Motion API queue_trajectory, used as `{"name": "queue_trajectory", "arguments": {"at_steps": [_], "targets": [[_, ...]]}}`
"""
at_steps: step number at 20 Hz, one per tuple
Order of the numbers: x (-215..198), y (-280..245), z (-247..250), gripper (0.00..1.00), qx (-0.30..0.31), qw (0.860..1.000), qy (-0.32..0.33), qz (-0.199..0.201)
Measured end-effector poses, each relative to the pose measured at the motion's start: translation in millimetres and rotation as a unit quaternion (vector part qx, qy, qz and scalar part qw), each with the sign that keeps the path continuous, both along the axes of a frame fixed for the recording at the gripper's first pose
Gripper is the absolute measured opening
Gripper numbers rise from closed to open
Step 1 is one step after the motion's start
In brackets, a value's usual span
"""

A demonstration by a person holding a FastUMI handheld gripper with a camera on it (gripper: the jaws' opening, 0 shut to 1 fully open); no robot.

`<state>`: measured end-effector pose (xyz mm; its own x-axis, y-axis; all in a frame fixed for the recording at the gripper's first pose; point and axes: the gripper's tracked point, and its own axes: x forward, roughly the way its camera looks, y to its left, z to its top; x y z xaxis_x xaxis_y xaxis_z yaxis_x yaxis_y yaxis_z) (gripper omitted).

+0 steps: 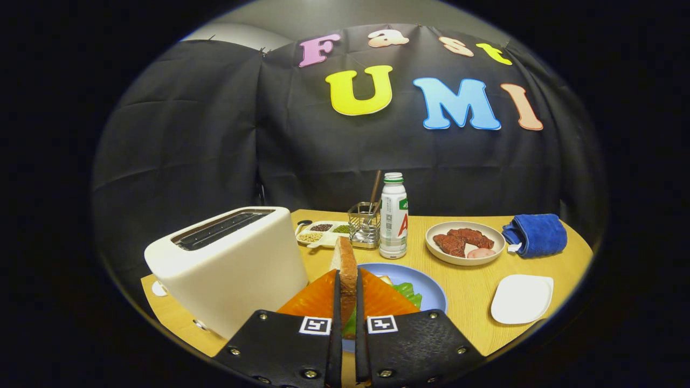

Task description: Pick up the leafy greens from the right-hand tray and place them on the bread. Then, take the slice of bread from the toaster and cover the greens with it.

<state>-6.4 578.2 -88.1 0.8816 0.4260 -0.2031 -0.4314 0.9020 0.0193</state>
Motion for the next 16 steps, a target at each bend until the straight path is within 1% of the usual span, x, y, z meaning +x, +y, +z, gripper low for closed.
{"name": "queue_trajectory", "arguments": {"at_steps": [1,4,5,9,11,12,13,15,16], "targets": [[2,-2,-2,0.13,-0.002,1.000,0.003,-0.001],[7,-9,-7,0.13,0.004,1.000,0.011,-0.004],[7,-11,-7,0.17,0.003,1.000,0.015,-0.004],[11,-19,-12,0.17,-0.015,1.000,0.018,-0.009],[12,-23,-17,0.26,-0.035,0.999,0.017,-0.011],[14,-24,-20,0.26,-0.039,0.999,0.017,-0.011],[14,-25,-19,0.28,-0.040,0.999,0.018,-0.011],[15,-28,-19,0.28,-0.040,0.999,0.019,-0.013],[19,-31,-22,0.31,-0.047,0.998,0.020,-0.020]]}}
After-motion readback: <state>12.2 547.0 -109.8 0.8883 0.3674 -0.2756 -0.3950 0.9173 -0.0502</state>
